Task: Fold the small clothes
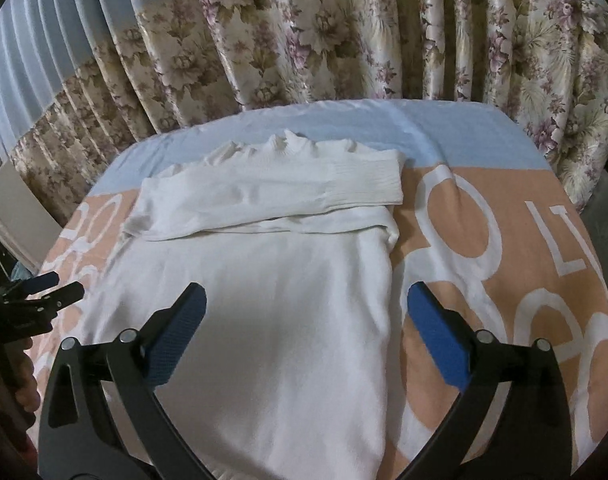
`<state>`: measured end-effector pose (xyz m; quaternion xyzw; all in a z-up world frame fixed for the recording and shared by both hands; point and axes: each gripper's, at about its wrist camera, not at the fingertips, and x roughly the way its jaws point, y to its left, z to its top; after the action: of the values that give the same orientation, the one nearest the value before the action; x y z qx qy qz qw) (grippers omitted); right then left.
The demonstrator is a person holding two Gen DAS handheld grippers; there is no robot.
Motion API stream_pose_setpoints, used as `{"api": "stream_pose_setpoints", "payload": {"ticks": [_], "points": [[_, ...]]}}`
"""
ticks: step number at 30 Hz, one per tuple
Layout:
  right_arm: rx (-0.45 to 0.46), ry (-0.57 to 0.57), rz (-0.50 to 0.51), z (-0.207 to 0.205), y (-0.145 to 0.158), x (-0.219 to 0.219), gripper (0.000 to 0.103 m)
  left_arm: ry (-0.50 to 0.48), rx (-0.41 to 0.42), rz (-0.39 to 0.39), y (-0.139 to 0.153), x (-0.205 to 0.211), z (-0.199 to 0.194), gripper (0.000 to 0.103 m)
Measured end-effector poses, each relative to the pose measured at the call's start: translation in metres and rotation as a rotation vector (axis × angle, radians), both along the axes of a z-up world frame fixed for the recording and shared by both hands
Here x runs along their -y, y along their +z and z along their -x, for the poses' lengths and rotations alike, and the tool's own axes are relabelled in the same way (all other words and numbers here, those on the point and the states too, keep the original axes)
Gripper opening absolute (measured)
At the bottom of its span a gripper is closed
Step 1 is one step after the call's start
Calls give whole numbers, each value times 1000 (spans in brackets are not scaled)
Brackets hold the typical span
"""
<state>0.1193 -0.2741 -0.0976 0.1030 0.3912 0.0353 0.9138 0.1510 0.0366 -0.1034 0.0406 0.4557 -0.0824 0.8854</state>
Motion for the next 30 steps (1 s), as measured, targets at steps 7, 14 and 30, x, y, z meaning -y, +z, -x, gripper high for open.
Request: {"api": "stream_pose_setpoints", "payload": {"ticks": [7,14,30], "points": [[27,32,-24,30,14,-9,100,3,63,-9,23,6,33,97],[48,62,10,61,17,-21,100,-4,87,-15,32,13,60,97],[41,-9,11,106,-4,-10,100,20,47,-15,10,-4,99,97]]}}
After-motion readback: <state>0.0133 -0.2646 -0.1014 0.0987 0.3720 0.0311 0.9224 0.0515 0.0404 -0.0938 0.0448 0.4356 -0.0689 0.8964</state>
